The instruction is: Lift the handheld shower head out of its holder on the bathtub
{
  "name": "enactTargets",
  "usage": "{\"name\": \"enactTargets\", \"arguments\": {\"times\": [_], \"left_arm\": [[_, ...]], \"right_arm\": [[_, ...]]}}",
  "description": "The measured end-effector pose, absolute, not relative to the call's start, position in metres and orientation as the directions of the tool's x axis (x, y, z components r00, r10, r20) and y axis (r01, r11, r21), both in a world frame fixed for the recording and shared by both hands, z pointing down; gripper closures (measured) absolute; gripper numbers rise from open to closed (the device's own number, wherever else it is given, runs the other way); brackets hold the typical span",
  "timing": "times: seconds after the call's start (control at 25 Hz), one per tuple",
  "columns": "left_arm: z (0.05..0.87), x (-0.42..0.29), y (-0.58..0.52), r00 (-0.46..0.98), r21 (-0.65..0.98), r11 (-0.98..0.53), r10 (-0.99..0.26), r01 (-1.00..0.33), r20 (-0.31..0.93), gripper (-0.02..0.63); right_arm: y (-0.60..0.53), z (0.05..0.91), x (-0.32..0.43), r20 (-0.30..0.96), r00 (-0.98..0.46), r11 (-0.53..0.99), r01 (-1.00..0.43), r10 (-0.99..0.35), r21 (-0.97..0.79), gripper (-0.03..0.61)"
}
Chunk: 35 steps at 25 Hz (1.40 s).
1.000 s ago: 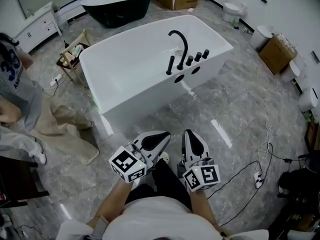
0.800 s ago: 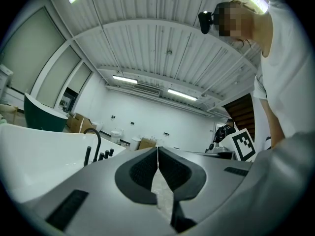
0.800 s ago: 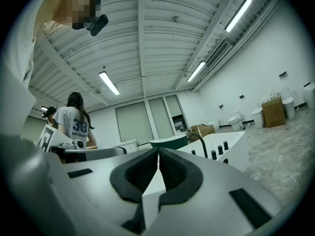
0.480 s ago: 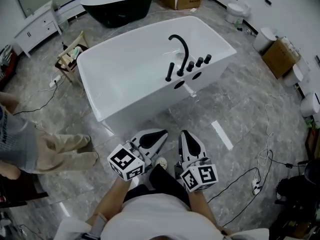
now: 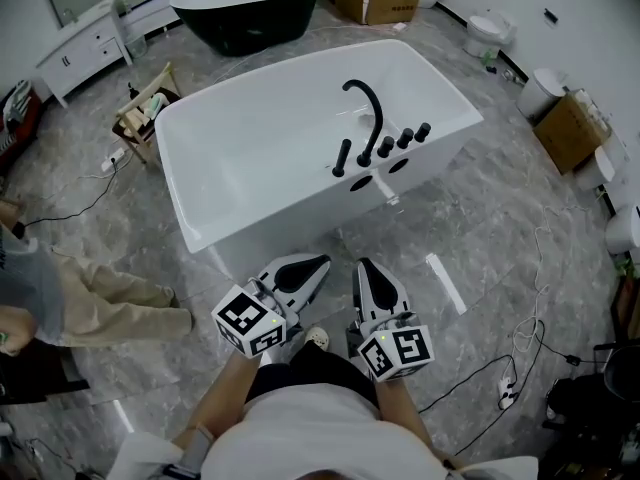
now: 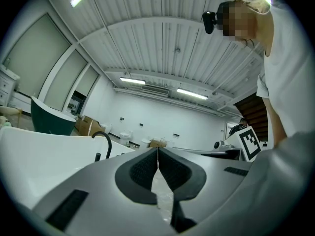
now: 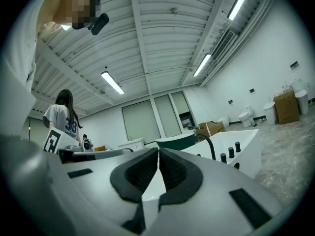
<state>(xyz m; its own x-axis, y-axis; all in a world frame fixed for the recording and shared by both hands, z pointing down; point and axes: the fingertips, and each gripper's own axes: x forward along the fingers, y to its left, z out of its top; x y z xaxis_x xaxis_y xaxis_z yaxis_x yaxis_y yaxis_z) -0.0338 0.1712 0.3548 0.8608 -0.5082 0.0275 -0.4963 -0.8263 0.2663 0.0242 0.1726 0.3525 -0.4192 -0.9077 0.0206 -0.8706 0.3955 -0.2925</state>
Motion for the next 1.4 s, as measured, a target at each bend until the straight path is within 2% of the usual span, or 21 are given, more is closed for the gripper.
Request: {"name": "enactTargets", "arguments": {"times": [0.48, 1.4], "left_arm": [[0.348, -0.015, 0.145, 0.84, 0.275, -0.81, -0.542, -0.518, -0.012, 0.601], [0.354, -0.01, 0.117, 0.804, 0.286, -0.767, -0.594, -0.574, 0.023, 0.601]], "right_arm": [[0.144, 0.348, 0.044, 0.014, -0.411, 0.388, -0.87, -0.911, -0.305, 0.558], [0.125, 0.339, 0.066, -0.03, -0.374, 0.365, -0.879, -0.927, -0.308, 0.558]]}}
